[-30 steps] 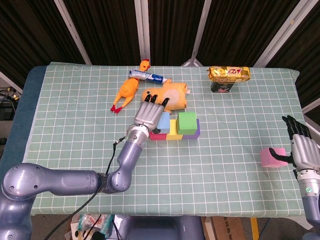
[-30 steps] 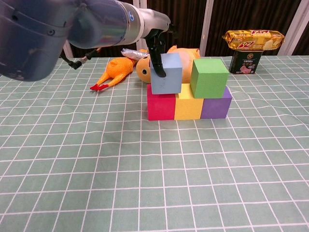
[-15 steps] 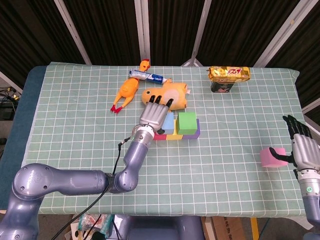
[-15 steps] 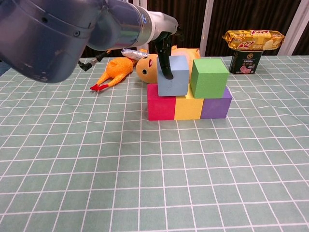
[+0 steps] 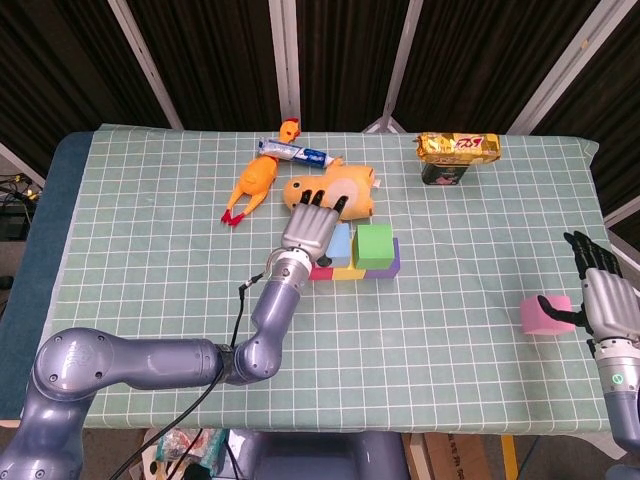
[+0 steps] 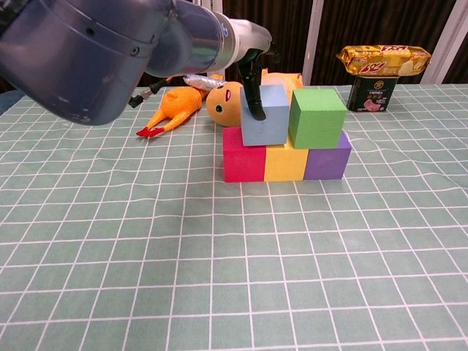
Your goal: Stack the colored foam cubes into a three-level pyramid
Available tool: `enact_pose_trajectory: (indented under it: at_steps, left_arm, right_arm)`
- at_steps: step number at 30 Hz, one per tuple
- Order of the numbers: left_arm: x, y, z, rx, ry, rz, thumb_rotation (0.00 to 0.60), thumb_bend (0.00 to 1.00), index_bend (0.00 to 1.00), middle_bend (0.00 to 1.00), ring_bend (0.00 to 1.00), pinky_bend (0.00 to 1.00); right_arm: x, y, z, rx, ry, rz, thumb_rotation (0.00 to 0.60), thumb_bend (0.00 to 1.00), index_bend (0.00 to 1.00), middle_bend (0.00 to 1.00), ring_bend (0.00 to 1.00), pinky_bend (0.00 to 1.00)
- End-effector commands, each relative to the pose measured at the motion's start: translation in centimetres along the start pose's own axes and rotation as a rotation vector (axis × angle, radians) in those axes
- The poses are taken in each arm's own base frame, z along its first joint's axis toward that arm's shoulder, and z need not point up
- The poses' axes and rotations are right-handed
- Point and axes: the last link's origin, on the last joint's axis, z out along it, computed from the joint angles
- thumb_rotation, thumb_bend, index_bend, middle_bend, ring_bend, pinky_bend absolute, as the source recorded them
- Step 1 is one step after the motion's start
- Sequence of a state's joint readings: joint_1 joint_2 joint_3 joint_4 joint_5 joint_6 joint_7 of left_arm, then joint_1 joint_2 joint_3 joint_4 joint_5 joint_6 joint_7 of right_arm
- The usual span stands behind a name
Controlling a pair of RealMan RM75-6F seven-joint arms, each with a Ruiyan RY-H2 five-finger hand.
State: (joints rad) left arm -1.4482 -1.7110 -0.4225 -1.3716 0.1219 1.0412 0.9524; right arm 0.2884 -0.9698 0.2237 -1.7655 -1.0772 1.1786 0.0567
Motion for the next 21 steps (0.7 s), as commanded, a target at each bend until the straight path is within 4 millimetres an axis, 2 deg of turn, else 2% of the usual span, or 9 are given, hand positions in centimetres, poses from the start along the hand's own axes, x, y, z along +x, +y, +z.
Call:
enact_pose_trajectory:
  at_steps: [1, 21]
  left_arm:
    - [-0.08, 0.02, 0.04, 0.001, -0.002, 0.0, 0.6, 0.34, 0.04, 0.43, 0.05, 0.05]
    - [-0.39, 0.36, 0.3, 0.0, 0.0, -0.004, 0.6, 0.34, 0.04, 0.42, 0.05, 0.05]
  right_arm:
    - [-0.03, 0.03, 0.01, -0.001, -0.001, 0.001, 0.6, 0.3, 0.0, 0.0, 0.0, 0.0]
    - [-0.36, -0.01, -0.02, -0.001, -0.016, 0.001, 0.6, 0.3, 0.0, 0.0, 0.0, 0.0]
